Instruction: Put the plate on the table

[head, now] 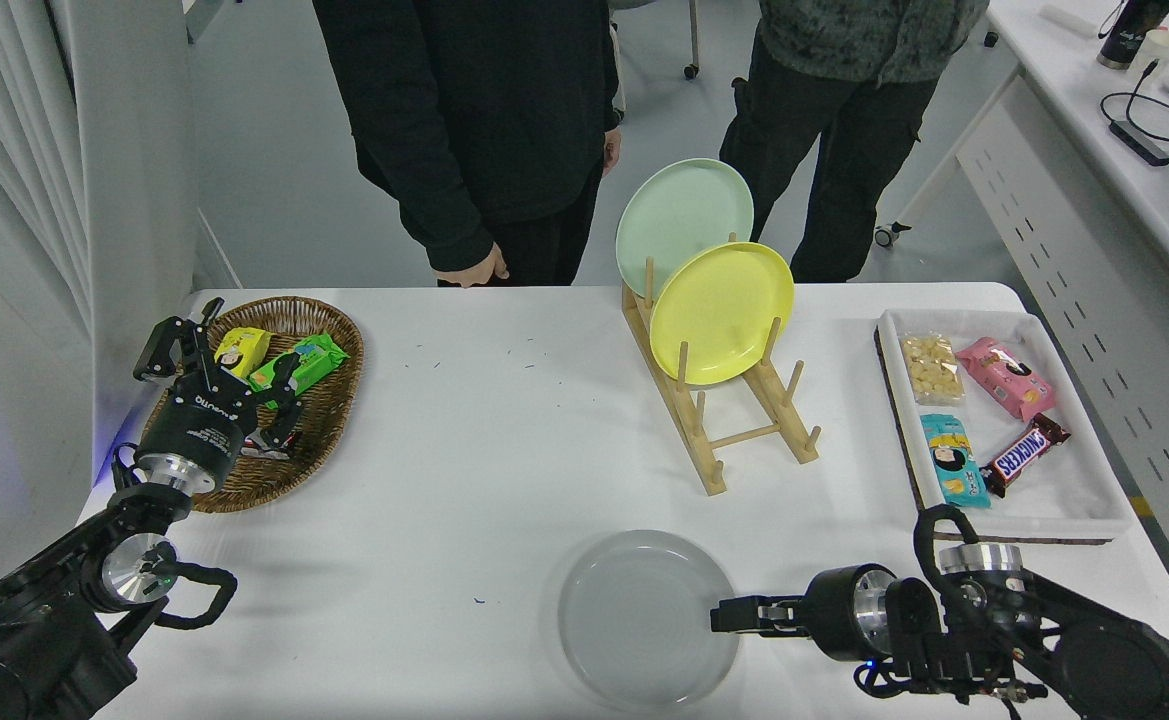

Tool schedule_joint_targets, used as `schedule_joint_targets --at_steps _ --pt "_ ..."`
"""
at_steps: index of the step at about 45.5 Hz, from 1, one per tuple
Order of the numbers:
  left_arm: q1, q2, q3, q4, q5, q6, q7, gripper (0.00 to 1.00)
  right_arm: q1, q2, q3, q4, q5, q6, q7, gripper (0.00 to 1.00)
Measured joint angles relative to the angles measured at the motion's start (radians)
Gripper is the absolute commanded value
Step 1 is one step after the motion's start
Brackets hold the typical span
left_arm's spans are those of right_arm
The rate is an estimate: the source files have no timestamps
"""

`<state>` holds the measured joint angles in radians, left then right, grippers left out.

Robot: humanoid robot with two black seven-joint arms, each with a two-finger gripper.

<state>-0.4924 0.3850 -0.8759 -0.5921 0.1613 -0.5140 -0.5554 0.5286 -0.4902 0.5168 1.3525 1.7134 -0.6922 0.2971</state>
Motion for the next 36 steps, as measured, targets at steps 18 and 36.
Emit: schedule_joint_targets --at_steps 18,36 --pt "0.0 0.0 0.0 0.0 0.0 0.0 -0.001 0.98 0.156 -0.123 -0.038 0.006 0.005 -0.071 -0.005 1.0" --pt "0.002 0.0 0.0 0.0 0.0 0.0 -0.001 0.98 0.406 -0.188 -0.145 -0.013 -0.204 -0.082 -0.01 1.0"
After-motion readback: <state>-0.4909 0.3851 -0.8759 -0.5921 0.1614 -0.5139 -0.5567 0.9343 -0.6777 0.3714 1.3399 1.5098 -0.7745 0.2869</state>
